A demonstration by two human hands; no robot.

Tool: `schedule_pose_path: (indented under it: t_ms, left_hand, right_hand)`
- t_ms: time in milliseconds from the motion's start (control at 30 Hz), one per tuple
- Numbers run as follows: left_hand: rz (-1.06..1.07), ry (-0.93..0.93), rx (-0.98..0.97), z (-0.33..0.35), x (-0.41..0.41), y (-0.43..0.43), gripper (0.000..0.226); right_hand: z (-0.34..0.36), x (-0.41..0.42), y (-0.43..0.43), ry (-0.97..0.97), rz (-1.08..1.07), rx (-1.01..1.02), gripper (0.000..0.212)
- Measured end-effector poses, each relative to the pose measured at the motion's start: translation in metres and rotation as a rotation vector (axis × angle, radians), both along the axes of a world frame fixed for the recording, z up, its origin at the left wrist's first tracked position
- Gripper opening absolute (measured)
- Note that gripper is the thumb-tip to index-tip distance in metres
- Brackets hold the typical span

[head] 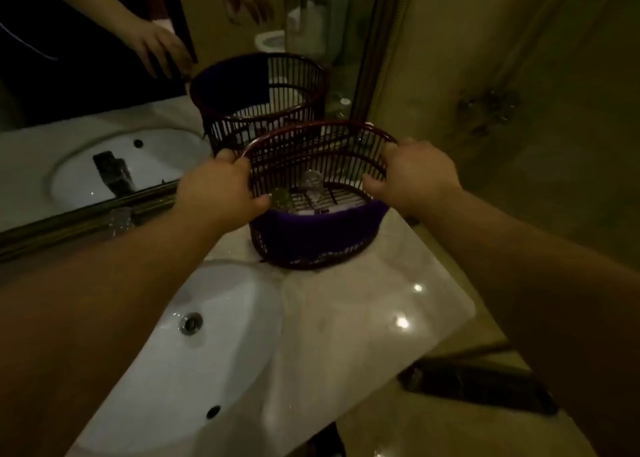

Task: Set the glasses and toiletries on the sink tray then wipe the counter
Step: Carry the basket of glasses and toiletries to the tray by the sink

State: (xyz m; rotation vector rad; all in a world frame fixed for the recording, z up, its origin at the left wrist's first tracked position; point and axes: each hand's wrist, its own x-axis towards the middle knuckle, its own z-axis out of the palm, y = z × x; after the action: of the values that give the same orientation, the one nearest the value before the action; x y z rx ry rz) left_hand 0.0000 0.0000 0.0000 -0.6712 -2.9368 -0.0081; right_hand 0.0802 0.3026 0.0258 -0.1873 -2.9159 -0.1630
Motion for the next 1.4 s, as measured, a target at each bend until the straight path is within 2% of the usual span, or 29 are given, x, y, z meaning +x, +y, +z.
schedule_pose_path:
  t_ms: [267,500,667,767,1000,1400]
  left_hand:
    - [0.259,-0.127,0.067,-0.031,-0.047,0.040,0.077]
    - [0.399,-0.295,0.150,-0.056,-0.075,0.058,0.078]
    - [0.494,-0.324,0.179,-0.064,-0.080,0.056,0.057]
    - [0.529,-0.345,0.177,-0.065,-0.084,0.055,0.047]
    - [0.520,-0.358,0.159,-0.055,-0.068,0.038,0.050]
    - [0.521,-0.247,0.150,0.006,0.028,-0.062,0.047]
  right_hand:
    - [-0.039,-0.069,0.064,-0.091,-0.005,-0.043,0.057]
    - [-0.080,-0.116,0.103,-0.132,-0.097,-0.145,0.066]
    - [-0.094,-0.134,0.105,-0.156,-0.173,-0.261,0.045]
    - [-0.091,-0.141,0.106,-0.188,-0.225,-0.250,0.031]
    - [-0.073,-0.126,0.096,-0.250,-0.252,-0.177,0.023]
    - [-0.011,-0.027,-0.004,-0.120,-0.207,-0.113,0.018]
